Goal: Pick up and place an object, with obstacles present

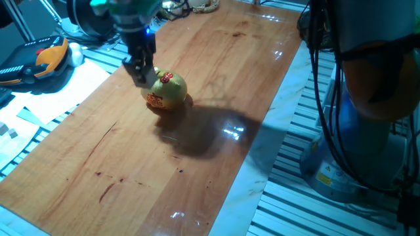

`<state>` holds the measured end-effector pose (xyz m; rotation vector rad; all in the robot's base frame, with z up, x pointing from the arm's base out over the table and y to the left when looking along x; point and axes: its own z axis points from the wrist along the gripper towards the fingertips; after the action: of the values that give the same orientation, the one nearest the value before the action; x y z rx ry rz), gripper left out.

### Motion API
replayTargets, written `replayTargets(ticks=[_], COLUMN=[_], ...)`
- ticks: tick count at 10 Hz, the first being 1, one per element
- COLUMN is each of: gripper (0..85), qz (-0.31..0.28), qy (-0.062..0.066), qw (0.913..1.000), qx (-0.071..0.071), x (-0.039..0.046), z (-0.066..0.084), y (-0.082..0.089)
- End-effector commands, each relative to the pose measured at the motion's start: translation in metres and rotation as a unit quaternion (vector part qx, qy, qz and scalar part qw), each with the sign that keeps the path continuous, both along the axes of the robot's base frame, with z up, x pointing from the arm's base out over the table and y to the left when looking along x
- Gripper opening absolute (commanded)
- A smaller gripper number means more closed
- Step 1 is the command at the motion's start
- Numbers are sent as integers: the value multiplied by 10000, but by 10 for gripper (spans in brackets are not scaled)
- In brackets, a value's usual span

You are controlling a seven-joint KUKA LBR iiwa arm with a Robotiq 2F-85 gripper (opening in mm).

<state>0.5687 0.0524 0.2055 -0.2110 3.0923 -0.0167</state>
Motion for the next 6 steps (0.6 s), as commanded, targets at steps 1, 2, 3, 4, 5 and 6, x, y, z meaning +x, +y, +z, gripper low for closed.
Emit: replayTargets(ticks=[1, 2, 3, 4, 5, 6], gripper=[0, 0, 0, 0, 0, 0], qz=[-18, -18, -2, 20, 28, 28], qy=[5, -42, -49, -26, -34, -26], qw=[10000, 10000, 10000, 10000, 10000, 10000], qx=[56, 18, 17, 9, -7, -7], x=[-2, -29, -51, -63, -66, -61], z=[16, 32, 46, 56, 59, 55], y=[-186, -234, -299, -364, -430, -489])
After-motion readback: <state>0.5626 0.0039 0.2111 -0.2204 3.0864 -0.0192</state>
